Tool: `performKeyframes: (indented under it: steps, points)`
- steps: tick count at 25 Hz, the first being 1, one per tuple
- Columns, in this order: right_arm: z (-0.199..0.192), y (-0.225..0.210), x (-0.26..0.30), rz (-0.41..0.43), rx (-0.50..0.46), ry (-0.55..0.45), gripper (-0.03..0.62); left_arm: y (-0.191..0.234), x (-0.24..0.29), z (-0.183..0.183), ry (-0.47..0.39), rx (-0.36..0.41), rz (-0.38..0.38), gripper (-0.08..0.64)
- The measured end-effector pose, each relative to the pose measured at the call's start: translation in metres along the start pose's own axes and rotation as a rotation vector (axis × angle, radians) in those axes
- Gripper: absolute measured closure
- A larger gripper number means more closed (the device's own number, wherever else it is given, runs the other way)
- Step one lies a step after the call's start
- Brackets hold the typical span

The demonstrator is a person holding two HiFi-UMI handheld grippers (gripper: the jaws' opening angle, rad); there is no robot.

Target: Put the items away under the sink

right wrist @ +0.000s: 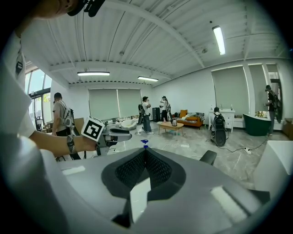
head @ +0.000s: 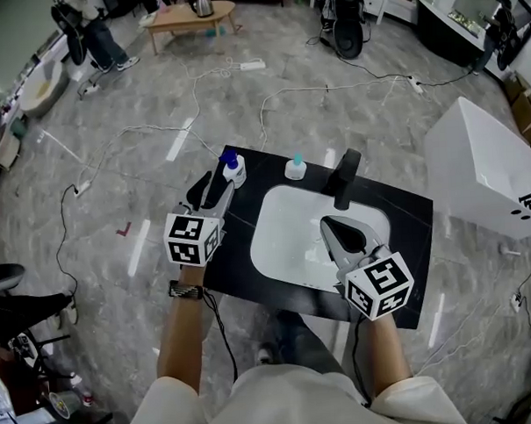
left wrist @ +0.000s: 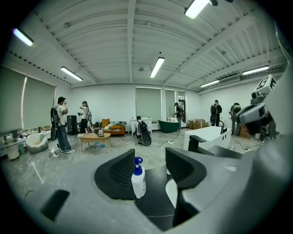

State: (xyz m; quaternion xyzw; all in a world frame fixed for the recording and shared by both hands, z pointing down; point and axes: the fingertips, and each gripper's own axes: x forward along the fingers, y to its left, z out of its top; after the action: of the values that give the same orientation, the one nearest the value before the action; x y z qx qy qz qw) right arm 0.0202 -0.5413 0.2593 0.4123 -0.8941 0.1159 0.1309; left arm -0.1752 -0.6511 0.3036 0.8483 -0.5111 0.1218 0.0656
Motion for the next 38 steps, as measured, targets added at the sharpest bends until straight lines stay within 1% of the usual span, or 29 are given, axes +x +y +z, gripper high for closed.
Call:
performKeyframes:
  steps: [3, 8, 15, 19, 25, 27, 30, 32, 38]
  points:
    - [-0.005, -0.008, 0.016, 0.009, 0.002, 0.014, 0.586, 0.013, 0.017, -0.014, 0.008, -0.021, 0.011, 0.339]
    - [-0.005, -0.016, 0.036, 0.024, -0.017, 0.034, 0.586, 0.026, 0.044, -0.036, 0.046, -0.026, 0.006, 0.327]
    - [-0.017, -0.035, 0.05, 0.014, -0.015, 0.076, 0.586, 0.04, 0.085, -0.065, 0.112, -0.045, -0.008, 0.322]
    - [-0.025, -0.044, 0.053, 0.008, -0.007, 0.096, 0.586, 0.045, 0.099, -0.07, 0.103, -0.065, -0.008, 0.322]
    - [-0.032, -0.052, 0.056, 0.0, 0.002, 0.116, 0.586, 0.047, 0.116, -0.076, 0.103, -0.061, -0.013, 0.322]
    - [-0.034, -0.054, 0.057, -0.004, 0.005, 0.122, 0.586, 0.048, 0.119, -0.075, 0.087, -0.057, -0.015, 0.325]
    - [-0.038, -0.055, 0.058, -0.006, 0.009, 0.13, 0.586, 0.051, 0.122, -0.073, 0.053, -0.078, -0.017, 0.353]
    - [-0.041, -0.056, 0.058, -0.003, 0.012, 0.137, 0.586, 0.052, 0.125, -0.073, 0.037, -0.087, -0.022, 0.356]
    - [-0.049, -0.059, 0.059, -0.004, 0.012, 0.152, 0.586, 0.049, 0.133, -0.071, -0.002, -0.082, -0.043, 0.368]
